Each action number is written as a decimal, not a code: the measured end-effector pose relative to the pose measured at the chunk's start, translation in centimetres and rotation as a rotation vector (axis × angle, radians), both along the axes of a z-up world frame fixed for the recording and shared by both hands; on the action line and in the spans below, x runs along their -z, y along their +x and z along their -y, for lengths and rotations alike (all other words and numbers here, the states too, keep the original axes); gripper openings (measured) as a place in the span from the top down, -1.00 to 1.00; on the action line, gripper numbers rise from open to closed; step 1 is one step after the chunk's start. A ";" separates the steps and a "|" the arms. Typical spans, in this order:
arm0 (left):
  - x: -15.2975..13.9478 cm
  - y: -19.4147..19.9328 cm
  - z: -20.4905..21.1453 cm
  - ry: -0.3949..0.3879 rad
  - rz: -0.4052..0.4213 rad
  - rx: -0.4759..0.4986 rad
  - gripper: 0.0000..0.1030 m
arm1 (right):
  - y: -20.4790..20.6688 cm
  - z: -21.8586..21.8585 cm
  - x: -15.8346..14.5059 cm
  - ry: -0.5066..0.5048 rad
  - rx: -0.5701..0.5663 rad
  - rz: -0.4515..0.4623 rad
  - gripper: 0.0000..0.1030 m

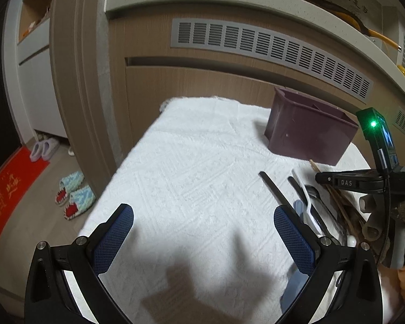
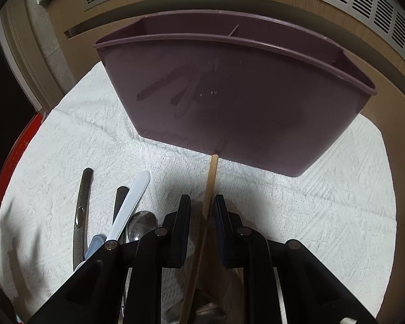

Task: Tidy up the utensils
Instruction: 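Grasp the white plastic spoon with the left gripper while the right gripper holds the chopstick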

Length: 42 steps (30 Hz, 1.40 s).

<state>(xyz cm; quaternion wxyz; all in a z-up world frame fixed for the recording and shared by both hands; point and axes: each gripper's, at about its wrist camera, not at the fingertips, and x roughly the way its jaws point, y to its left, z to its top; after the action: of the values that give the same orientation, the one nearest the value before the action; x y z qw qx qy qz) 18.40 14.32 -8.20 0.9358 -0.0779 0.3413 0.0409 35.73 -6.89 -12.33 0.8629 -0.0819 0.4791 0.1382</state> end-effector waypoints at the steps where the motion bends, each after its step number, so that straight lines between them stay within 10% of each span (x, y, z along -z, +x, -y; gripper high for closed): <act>1: 0.1 0.1 0.2 -0.006 -0.007 0.009 -1.00 | 0.0 0.0 0.0 0.008 -0.007 -0.005 0.86; 11: -1.2 2.3 4.8 -0.024 -0.040 0.155 -0.98 | -6.1 4.0 -6.3 0.104 -0.055 0.156 0.89; 21: -0.7 8.6 11.8 0.024 -0.165 0.372 0.37 | -10.4 8.6 -10.6 0.178 -0.051 0.272 0.88; 28: 1.4 14.4 13.4 0.065 -0.343 0.364 0.39 | -11.1 10.2 -9.9 0.211 -0.037 0.279 0.88; 42: 3.4 19.2 15.4 0.155 -0.434 0.364 0.51 | -10.4 10.4 -8.5 0.232 -0.030 0.232 0.88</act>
<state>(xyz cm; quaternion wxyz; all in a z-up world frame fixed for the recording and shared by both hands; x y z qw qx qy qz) 37.58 -1.06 -11.64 0.8361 0.0670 0.5376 -0.0862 25.31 -17.31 -3.85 0.9141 -0.0044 0.3556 0.1951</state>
